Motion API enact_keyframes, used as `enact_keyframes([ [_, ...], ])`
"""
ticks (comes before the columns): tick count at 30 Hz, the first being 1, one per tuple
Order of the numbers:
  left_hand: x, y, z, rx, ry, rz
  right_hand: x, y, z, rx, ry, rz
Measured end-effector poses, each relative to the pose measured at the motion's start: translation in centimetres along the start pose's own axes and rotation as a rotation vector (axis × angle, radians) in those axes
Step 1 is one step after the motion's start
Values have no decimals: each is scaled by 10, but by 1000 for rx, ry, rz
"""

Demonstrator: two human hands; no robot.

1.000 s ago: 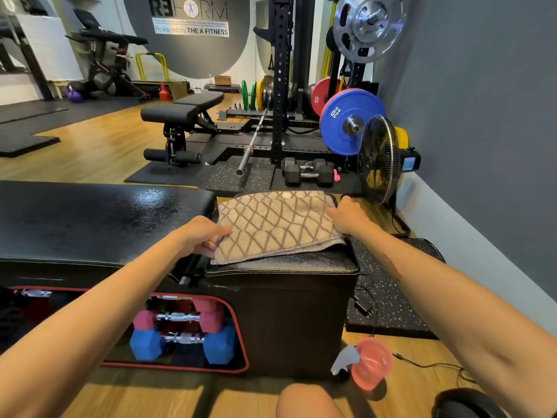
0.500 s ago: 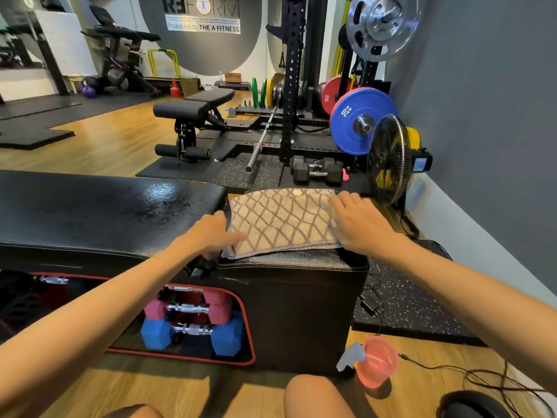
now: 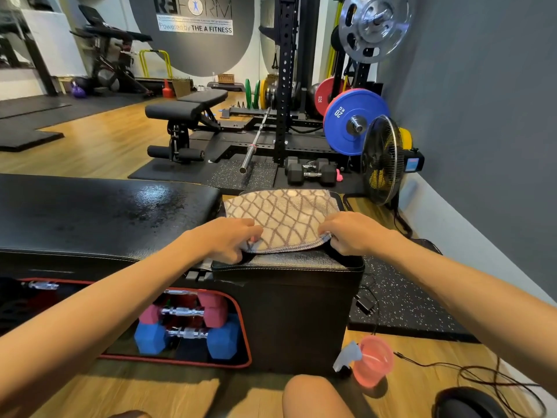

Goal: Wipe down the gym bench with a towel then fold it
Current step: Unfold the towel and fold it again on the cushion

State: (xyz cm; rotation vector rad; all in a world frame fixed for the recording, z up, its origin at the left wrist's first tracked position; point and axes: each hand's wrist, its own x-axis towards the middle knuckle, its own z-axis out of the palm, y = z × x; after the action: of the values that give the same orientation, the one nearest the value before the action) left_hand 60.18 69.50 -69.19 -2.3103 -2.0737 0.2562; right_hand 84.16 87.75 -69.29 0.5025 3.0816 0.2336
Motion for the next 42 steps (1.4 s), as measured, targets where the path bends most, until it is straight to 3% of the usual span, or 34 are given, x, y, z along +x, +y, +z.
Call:
enact_keyframes([
  [8,9,6,29,61,238,-197,7,-3,11,-57,148,78],
  [14,9,2,39,-244,330,-140,21,-7,0,-78,110,182],
  [17,3,-14,26,-272,338,-150,33,-5,-13,162,86,313],
  [20,-1,-33,1,-205,395,-247,38,9,-43,406,238,415],
  [23,0,-50,-28,-374,650,-427,41,24,-83,420,356,404],
  [26,4,-56,-64,-555,959,-493,45,30,-119,441,501,412],
  [30,10,-60,-102,-1040,1144,-501,43,28,-162,524,793,464],
  [33,11,-61,-114,-843,1296,-568,42,25,-174,586,918,524],
  [36,17,-54,-111,-674,1230,-711,49,28,-163,568,880,541],
  [40,40,-56,-74,-738,817,-932,66,32,-116,453,536,621],
  [42,53,-58,-48,-731,701,-976,73,33,-87,315,416,645],
])
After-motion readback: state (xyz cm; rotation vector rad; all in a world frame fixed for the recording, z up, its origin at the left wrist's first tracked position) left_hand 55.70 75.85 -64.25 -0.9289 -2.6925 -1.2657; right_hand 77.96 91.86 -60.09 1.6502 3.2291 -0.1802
